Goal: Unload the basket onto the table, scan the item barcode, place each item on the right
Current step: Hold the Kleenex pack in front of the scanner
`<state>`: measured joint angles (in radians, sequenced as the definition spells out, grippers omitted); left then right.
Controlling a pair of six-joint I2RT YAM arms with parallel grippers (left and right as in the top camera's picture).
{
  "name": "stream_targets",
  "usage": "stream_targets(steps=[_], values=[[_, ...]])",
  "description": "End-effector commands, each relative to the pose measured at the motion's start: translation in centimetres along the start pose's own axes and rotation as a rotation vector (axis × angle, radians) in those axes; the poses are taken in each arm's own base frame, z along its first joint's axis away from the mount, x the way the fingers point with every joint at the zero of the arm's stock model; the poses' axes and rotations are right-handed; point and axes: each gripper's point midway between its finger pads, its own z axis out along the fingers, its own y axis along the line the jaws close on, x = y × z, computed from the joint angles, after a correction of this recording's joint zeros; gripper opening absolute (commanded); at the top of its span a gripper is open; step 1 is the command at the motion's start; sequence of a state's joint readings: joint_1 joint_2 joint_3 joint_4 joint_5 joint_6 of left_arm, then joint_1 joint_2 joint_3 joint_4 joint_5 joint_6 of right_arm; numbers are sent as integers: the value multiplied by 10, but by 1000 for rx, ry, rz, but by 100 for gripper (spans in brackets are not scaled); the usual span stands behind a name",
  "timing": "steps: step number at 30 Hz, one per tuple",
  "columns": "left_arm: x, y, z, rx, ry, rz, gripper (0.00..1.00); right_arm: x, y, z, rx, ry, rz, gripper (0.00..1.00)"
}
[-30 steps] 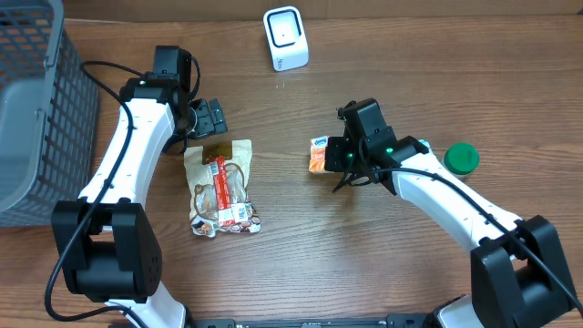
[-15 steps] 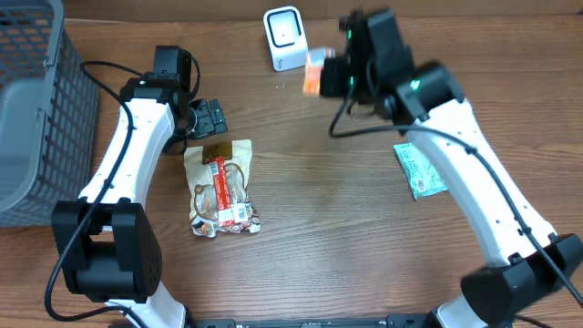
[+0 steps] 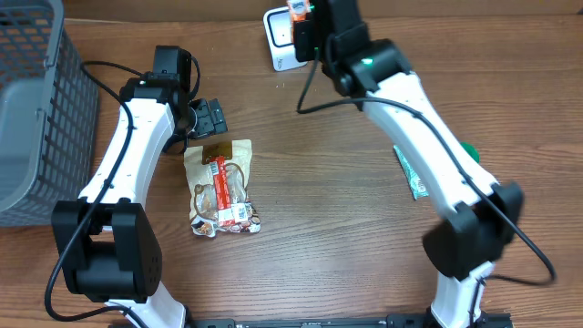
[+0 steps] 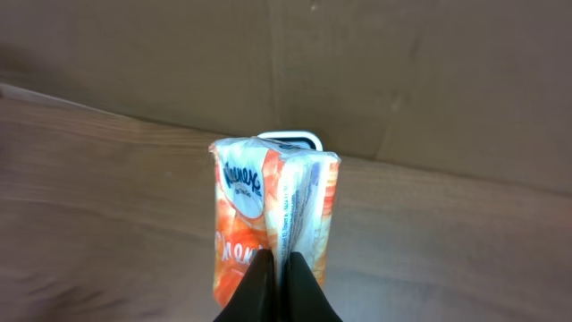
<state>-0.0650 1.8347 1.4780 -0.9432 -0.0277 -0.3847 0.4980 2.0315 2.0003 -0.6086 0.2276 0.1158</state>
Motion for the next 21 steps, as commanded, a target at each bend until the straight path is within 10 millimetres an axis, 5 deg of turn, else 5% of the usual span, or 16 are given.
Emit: stream_targets(steps=[1, 10, 21], values=[[-5, -1, -7, 4, -24, 19, 100, 10, -6, 34, 67, -12, -104, 4], [-5, -1, -7, 3, -24, 20, 100, 18, -9, 101, 157, -131, -229, 4], [-5, -1, -7, 4, -24, 19, 100, 37, -4, 144, 177, -190, -379, 4]])
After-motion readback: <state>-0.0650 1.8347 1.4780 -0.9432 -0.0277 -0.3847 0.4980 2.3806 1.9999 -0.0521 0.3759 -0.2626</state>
